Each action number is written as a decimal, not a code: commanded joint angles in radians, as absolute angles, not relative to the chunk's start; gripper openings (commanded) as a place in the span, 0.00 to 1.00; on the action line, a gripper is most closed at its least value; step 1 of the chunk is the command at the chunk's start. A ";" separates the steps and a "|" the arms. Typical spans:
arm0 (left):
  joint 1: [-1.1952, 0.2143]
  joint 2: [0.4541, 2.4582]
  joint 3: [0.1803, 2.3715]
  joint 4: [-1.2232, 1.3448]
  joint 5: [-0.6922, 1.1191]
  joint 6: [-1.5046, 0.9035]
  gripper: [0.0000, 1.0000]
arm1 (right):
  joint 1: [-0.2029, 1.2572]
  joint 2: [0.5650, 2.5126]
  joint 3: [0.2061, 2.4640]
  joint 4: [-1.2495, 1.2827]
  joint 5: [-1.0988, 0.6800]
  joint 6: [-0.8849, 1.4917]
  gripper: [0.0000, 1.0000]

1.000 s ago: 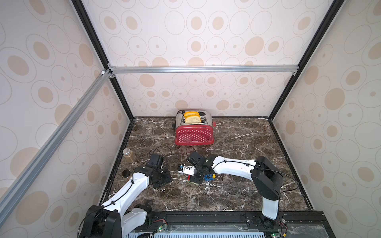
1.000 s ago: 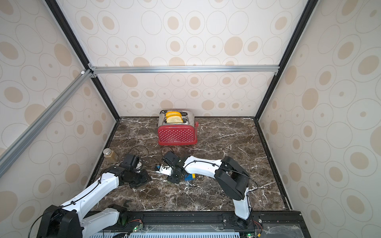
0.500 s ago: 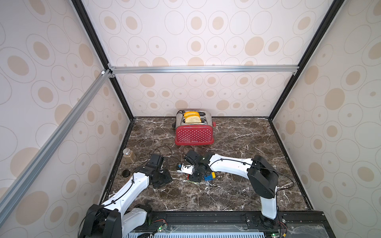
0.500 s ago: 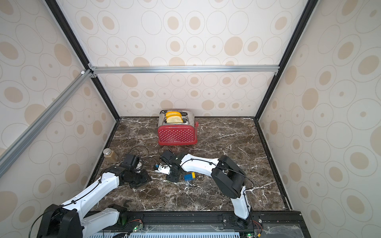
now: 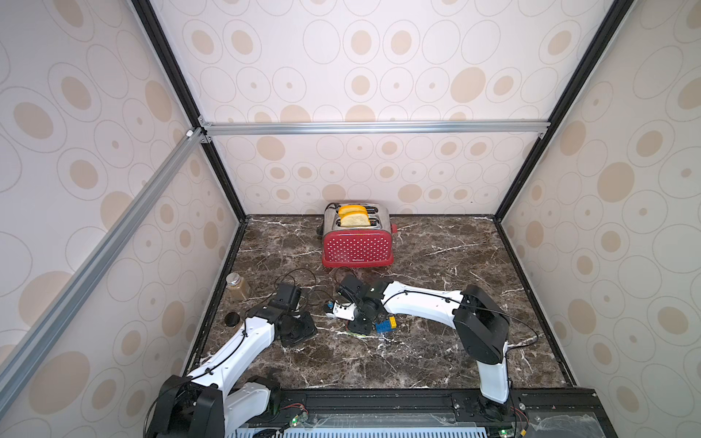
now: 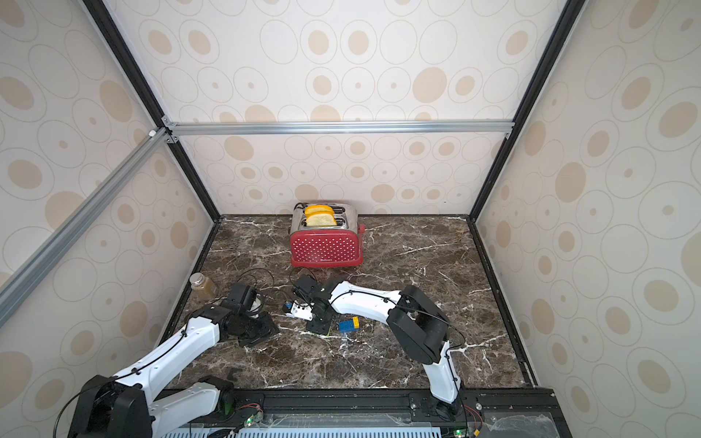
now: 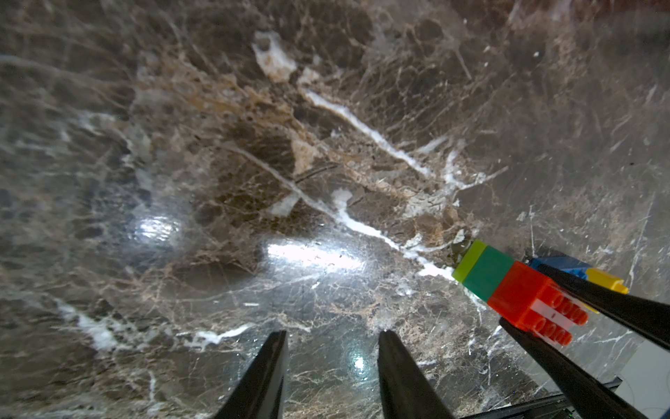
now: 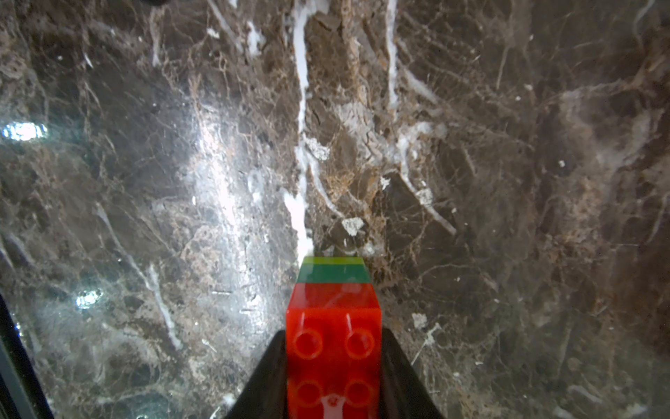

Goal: Assemble the number 5 with lego
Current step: Assemble the lego brick with the lego brick.

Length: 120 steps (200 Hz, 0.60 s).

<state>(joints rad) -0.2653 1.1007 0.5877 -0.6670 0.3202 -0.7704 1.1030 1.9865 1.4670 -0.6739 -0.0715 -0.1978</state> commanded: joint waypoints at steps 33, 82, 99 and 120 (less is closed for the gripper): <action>-0.259 1.105 0.586 -0.669 0.319 -0.772 0.44 | 1.097 1.961 1.451 -0.743 -0.054 -0.190 0.45; -0.259 1.107 0.588 -0.669 0.318 -0.770 0.43 | 1.097 1.931 1.455 -0.709 -0.094 -0.170 0.49; -0.259 1.107 0.588 -0.669 0.318 -0.771 0.43 | 1.098 1.926 1.462 -0.702 -0.102 -0.166 0.50; -0.259 1.107 0.586 -0.669 0.318 -0.772 0.43 | 1.097 1.934 1.476 -0.704 -0.101 -0.163 0.50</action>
<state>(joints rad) -0.2653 1.1015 0.5873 -0.6670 0.3202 -0.7704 1.0992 1.9598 1.4612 -0.7052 -0.0849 -0.1791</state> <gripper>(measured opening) 0.434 0.497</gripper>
